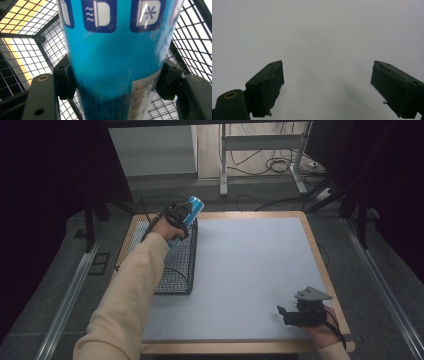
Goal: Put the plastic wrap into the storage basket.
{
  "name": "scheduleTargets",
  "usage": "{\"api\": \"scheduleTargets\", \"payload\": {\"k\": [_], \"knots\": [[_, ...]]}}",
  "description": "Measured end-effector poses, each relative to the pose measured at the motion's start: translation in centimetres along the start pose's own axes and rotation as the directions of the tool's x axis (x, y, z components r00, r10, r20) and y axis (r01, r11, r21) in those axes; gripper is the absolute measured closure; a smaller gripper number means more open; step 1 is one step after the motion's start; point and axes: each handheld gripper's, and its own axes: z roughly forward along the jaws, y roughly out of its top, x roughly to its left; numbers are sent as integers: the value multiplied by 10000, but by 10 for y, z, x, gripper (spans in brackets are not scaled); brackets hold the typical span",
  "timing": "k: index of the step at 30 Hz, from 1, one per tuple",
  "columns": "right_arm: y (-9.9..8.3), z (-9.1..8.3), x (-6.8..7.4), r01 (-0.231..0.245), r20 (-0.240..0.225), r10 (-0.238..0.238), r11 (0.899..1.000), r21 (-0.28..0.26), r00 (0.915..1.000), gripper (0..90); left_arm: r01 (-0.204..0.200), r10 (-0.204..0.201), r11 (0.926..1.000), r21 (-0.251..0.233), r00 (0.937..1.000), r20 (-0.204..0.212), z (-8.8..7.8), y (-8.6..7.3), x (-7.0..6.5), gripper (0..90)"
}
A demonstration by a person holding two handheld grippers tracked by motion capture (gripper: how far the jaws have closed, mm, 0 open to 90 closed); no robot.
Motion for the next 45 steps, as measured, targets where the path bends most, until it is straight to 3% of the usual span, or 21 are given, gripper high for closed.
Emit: {"api": "scheduleTargets", "payload": {"k": [9,12,14,15,17,21,23,24,26,28,30,33,36,38,40,41,42,43,45], "knots": [[0,-1,0,5,35,-5,10000,-42,10000,116,-194,176,9990,-405,9988,-457,-2,-2,-4,280],[1,-2,1,3,40,-3,10000,-85,10000,116,281,-290,9990,-358,9992,-265,-10,-9,-3,175],[1,-2,2,17,24,-16,10000,-97,10000,116,382,-393,9980,-509,9990,-193,-13,-12,-2,157],[1,-2,2,43,11,-43,9999,-91,10000,116,579,-565,9941,-921,9982,180,-21,-18,-3,140],[1,-2,2,35,23,-35,10000,-91,10000,116,685,-630,9868,-1465,9971,417,-30,-27,-5,136],[2,-3,2,6,96,-5,9999,-120,10000,116,557,-376,9774,-2038,9951,916,-46,-40,-13,130],[2,-3,2,24,125,-22,9999,-127,9999,116,607,-288,9695,-2376,9904,1355,-54,-47,-19,128],[2,-3,3,30,120,-29,9999,-114,9999,116,634,-215,9621,-2652,9872,1583,-59,-51,-24,128],[2,-3,3,31,139,-29,9999,-132,9999,116,458,76,9552,-2925,9839,1787,-66,-58,-31,131],[2,-4,3,23,158,-20,9999,-145,9999,116,387,358,9394,-3406,9771,2097,-73,-68,-43,135],[2,-4,3,11,167,-9,9999,-153,9999,116,318,467,9362,-3501,9758,2136,-75,-71,-47,140],[2,-4,3,25,188,-22,9999,-161,9998,116,12,1044,9123,-4094,9663,2355,-87,-89,-69,145],[3,-4,4,46,193,-43,9999,-157,9998,116,-192,1300,9069,-4209,9630,2362,-92,-99,-80,157],[3,-4,4,46,202,-43,9999,-165,9998,116,-428,1607,8933,-4475,9601,2290,-97,-109,-93,163],[2,-4,4,58,198,-55,9999,-146,9998,116,-746,2128,8671,-4924,9495,2308,-101,-122,-114,163],[2,-4,5,66,195,-64,9999,-136,9998,116,-820,2271,8597,-5042,9455,2335,-102,-126,-120,163],[2,-4,5,94,173,-92,9999,-137,9998,116,-820,2271,8597,-5042,9455,2335,-102,-126,-120,163],[2,-4,5,94,173,-92,9999,-137,9998,116,-885,2402,8544,-5119,9411,2381,-102,-129,-126,163],[3,-5,6,129,158,-127,9998,-154,9998,116,-1126,2794,8469,-5198,9257,2548,-99,-138,-142,163]]}}
